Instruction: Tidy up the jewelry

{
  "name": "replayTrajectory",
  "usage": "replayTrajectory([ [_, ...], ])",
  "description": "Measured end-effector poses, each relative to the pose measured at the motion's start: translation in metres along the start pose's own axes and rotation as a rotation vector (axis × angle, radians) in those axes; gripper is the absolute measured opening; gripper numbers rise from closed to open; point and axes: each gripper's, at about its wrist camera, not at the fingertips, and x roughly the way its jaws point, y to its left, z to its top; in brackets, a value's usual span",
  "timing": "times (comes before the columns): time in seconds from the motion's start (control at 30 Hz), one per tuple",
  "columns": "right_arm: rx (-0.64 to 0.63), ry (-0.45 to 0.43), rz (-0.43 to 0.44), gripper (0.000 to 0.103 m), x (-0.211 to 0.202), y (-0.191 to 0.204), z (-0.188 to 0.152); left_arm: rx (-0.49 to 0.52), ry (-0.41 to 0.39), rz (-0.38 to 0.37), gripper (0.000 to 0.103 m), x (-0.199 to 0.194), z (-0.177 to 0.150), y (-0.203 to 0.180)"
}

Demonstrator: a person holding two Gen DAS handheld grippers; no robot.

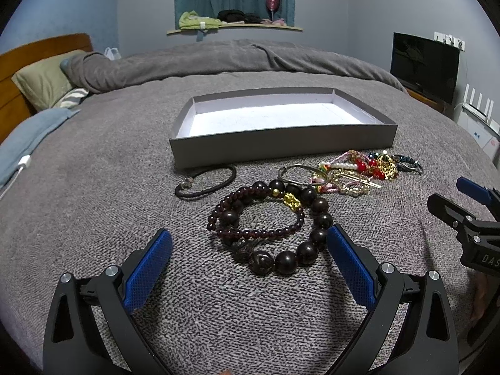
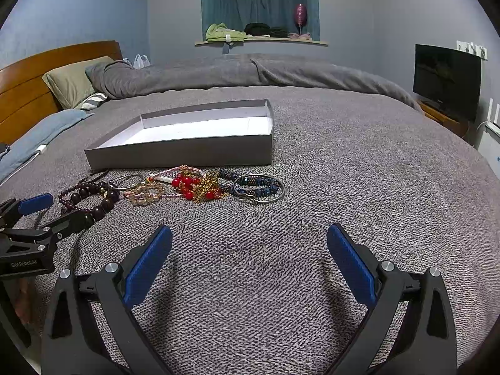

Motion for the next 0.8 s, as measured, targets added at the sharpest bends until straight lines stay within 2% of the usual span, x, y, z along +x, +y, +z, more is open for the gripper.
replayTrajectory([
  [0.8, -0.002, -0.007, -0.001, 0.098, 0.0, 0.0, -0.001, 0.01, 0.017, -0.003, 0.098, 0.002, -0.001, -0.009],
])
